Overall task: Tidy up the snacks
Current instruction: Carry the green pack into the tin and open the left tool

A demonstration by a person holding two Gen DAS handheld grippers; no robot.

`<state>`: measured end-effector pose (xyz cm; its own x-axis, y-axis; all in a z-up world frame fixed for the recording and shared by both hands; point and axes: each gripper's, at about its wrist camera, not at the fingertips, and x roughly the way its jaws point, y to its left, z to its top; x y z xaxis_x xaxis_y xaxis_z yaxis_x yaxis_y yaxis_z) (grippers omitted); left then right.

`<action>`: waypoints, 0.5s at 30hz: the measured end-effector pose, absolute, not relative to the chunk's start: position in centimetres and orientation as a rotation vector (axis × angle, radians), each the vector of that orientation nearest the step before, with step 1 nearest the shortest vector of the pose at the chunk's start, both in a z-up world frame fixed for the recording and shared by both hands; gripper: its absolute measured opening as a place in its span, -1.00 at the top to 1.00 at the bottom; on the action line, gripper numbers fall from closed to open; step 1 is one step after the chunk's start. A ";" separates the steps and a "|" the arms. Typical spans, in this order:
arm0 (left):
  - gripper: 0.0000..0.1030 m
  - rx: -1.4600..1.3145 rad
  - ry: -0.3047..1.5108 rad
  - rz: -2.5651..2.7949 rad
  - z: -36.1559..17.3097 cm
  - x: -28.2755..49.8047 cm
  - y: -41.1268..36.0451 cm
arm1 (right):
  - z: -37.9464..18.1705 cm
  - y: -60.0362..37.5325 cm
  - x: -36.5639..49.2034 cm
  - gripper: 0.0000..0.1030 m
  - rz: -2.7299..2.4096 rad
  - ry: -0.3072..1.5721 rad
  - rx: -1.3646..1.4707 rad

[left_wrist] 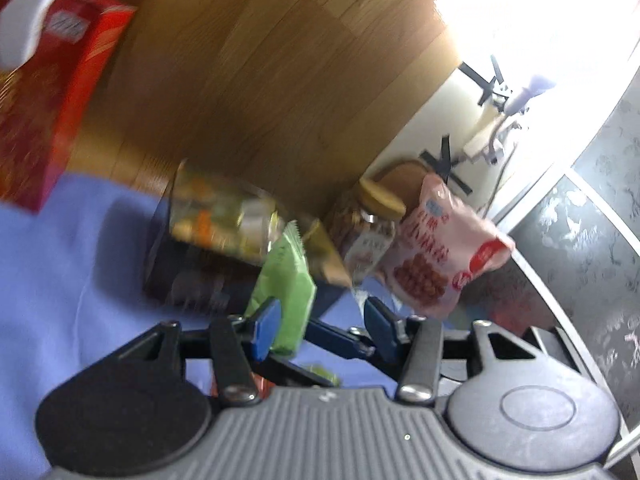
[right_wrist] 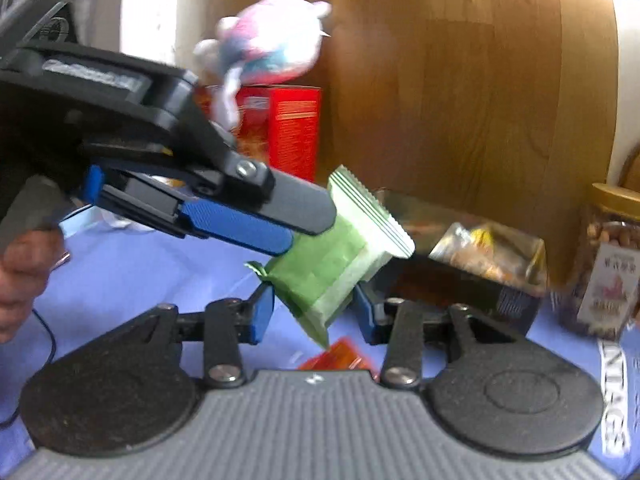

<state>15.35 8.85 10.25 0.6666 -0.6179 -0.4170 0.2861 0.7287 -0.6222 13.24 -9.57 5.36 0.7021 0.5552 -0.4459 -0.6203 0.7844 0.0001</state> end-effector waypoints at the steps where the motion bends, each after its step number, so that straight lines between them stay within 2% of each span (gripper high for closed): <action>1: 0.10 -0.541 0.653 -0.543 10.6 16.7 8.7 | 5.7 -9.6 14.5 0.12 0.656 0.454 -0.140; 4: 0.10 -0.536 0.667 -0.555 10.6 20.2 8.2 | 6.3 -9.7 18.7 0.20 0.647 0.475 -0.101; 6: 0.11 -0.532 0.673 -0.542 10.2 22.2 7.8 | 6.6 -9.6 21.0 0.41 0.655 0.486 -0.077; 10: 0.12 -0.536 0.691 -0.492 9.0 24.8 7.9 | 6.0 -9.4 24.0 0.39 0.631 0.526 -0.079; 15: 0.11 -0.549 0.661 -0.497 9.0 23.3 9.0 | 5.8 -12.1 22.3 0.37 0.615 0.476 -0.008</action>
<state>23.32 8.95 8.96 0.6851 -0.5864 -0.4322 0.2525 0.7476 -0.6143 22.33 -12.08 5.84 0.7122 0.5533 -0.4321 -0.5569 0.8200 0.1321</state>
